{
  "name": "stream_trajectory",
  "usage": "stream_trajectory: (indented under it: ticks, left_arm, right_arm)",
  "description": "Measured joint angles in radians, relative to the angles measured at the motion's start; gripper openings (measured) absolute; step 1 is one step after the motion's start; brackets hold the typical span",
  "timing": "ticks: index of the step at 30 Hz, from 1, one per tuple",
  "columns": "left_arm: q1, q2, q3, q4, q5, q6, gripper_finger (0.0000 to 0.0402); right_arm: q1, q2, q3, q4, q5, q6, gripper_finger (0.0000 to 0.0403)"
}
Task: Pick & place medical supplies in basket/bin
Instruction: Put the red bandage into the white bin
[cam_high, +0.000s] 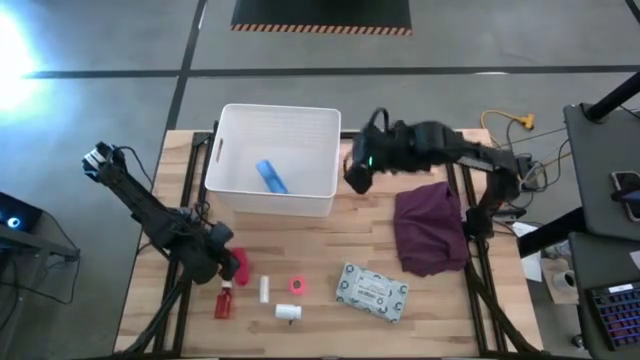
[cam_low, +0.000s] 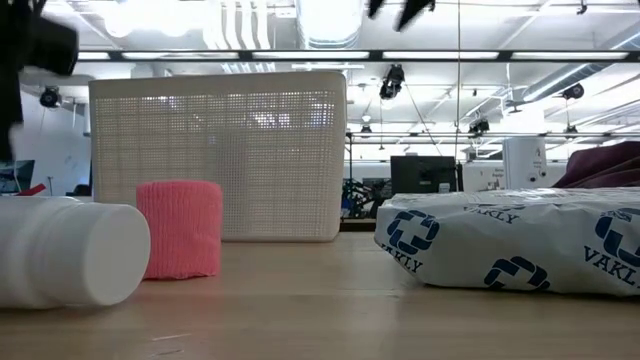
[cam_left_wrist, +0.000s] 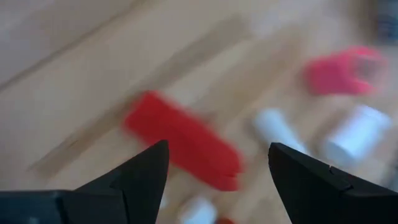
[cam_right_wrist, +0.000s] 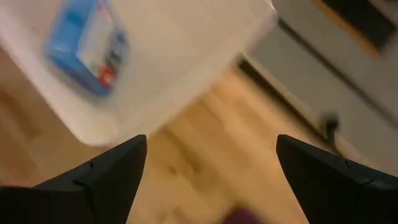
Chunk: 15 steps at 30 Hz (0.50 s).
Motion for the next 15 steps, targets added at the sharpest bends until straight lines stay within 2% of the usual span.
stream_trajectory:
  ticks: [3,6,10,15]
  left_arm:
    - [0.000,0.021,0.000,-0.053,0.013,-0.162,0.0255]
    - [0.009,0.053,0.000,-0.044,0.011,-0.224,0.0255]
    - [0.024,0.128,0.000,-0.045,0.009,-0.230,0.0255]
    - [0.054,0.222,0.000,0.000,0.023,-0.230,0.0255]
  right_arm:
    - [0.064,-0.058,-0.093,-0.030,0.015,0.283,0.0349]
    - [0.100,-0.117,-0.193,-0.016,0.027,0.433,0.0350]
    - [0.111,-0.135,-0.330,-0.007,0.023,0.548,0.0350]
    - [0.109,-0.170,-0.440,0.024,0.021,0.579,0.0350]
